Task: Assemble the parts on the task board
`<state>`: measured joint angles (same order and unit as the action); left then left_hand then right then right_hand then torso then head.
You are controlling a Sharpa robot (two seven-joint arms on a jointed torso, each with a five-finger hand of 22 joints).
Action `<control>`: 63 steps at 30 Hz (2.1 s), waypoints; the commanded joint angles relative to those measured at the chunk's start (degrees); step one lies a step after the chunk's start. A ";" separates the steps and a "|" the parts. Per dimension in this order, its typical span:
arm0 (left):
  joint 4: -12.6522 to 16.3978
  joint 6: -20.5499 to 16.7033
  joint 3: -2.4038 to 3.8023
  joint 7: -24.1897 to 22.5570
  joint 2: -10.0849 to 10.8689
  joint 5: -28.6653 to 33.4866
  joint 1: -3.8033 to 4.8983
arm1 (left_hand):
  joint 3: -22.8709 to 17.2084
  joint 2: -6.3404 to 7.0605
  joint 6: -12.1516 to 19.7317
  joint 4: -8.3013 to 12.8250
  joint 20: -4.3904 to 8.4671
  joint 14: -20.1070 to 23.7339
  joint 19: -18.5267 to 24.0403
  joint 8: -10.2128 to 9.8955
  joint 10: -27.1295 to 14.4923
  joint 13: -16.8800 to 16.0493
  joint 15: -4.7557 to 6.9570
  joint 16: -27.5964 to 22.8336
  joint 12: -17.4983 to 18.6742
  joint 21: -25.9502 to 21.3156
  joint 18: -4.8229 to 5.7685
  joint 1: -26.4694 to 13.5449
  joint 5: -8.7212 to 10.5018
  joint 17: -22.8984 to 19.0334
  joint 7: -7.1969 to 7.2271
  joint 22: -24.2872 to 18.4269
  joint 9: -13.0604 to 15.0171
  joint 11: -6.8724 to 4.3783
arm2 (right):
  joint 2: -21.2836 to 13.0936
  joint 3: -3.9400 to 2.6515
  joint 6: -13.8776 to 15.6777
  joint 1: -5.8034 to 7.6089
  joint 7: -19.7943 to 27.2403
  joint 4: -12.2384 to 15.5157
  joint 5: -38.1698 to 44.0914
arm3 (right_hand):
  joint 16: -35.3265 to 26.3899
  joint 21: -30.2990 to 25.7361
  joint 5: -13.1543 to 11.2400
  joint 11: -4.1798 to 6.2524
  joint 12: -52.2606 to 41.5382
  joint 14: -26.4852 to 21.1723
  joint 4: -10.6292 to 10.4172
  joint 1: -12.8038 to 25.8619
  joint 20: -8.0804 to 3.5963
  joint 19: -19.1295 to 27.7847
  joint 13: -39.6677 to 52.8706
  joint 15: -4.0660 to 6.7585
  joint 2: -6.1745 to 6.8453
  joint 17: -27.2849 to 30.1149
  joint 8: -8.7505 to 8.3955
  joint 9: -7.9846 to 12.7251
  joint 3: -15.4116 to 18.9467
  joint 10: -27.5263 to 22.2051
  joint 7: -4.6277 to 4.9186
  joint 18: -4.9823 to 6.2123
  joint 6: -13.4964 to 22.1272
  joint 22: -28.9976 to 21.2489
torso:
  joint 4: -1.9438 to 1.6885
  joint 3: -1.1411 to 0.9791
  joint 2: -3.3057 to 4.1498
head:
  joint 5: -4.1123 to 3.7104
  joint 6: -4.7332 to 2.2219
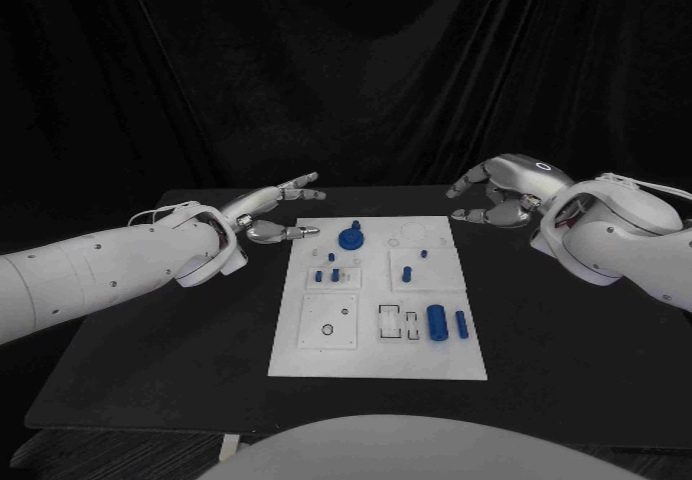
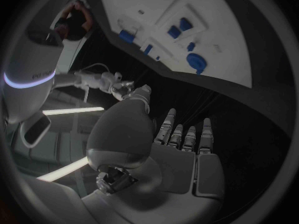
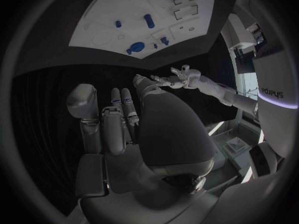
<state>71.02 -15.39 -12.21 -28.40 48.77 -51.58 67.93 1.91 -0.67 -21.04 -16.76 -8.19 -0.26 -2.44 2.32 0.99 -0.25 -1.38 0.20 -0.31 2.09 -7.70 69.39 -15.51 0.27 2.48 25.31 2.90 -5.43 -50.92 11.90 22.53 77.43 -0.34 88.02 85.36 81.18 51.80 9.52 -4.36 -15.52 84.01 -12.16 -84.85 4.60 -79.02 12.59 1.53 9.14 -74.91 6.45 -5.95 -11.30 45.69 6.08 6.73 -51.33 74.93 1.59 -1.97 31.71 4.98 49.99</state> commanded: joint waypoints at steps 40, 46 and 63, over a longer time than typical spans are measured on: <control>11.88 20.11 -0.02 -15.99 5.67 41.59 -2.03 | 9.67 -8.42 10.75 0.09 -3.81 0.26 2.36 -0.95 -0.99 0.25 -2.19 -0.20 0.31 -1.78 -2.50 0.76 1.67 -0.27 0.44 -22.95 -1.49 0.78 | 13.19 -0.03 -6.16 -8.86 3.36 -16.76 21.26 | -0.01 -0.09 0.88 -0.89 -0.49 3.38 0.26 -0.14 0.91 -1.73 -8.80 -1.37 0.95 -4.70 -1.43 1.88 -5.17 9.62 1.97 -0.28 -2.68 6.34 | -1.12 1.05 0.09 | -3.16 0.01; 11.96 20.32 -0.02 -15.91 5.79 41.60 -2.06 | 10.21 -8.80 10.41 0.06 -4.29 0.26 2.31 -0.91 -0.99 0.25 -2.64 -0.20 0.31 -1.73 -2.51 1.88 0.60 -0.27 0.00 -22.71 -1.46 1.49 | 14.27 -0.03 -5.38 -9.69 4.01 -18.69 21.17 | -0.04 -0.11 0.78 -0.80 -0.24 3.35 0.47 -0.08 0.97 -1.72 -8.88 -1.36 0.91 -4.68 -1.48 1.88 -5.57 10.32 1.61 -0.25 -2.79 6.36 | -1.15 1.06 0.07 | -2.79 0.01; 11.97 20.88 -0.02 -15.67 6.14 41.59 -2.31 | 10.96 -9.62 9.60 0.40 -5.31 0.26 2.09 -0.81 -0.74 0.16 -4.04 -0.20 0.22 -1.57 -2.57 5.01 -2.87 -0.27 -0.97 -21.91 -1.37 3.74 | 16.76 -0.03 -5.05 -10.75 5.88 -22.67 18.91 | 0.00 -0.12 6.56 -1.09 2.88 3.26 2.25 0.04 1.37 -1.58 -9.00 -1.88 0.85 -4.73 -1.56 1.75 -10.91 12.28 1.57 -0.25 -3.93 6.46 | -1.21 1.11 0.04 | -2.67 0.01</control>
<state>82.95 4.58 -12.29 -38.74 54.91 -10.55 65.73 12.55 -10.22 -11.50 -16.43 -13.14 0.08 -0.24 1.43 0.20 -0.10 -5.04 0.21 -0.19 0.41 -9.77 73.82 -18.10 0.08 1.81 3.31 1.45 -2.03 -34.31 11.91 16.71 66.82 4.75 65.65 105.02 80.84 51.63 15.75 -5.42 -13.01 83.94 -9.93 -85.04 5.55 -80.76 3.63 0.10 10.23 -74.91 4.86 -4.12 -21.80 57.44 7.51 6.72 -54.81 74.90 0.40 -0.87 31.76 2.40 49.99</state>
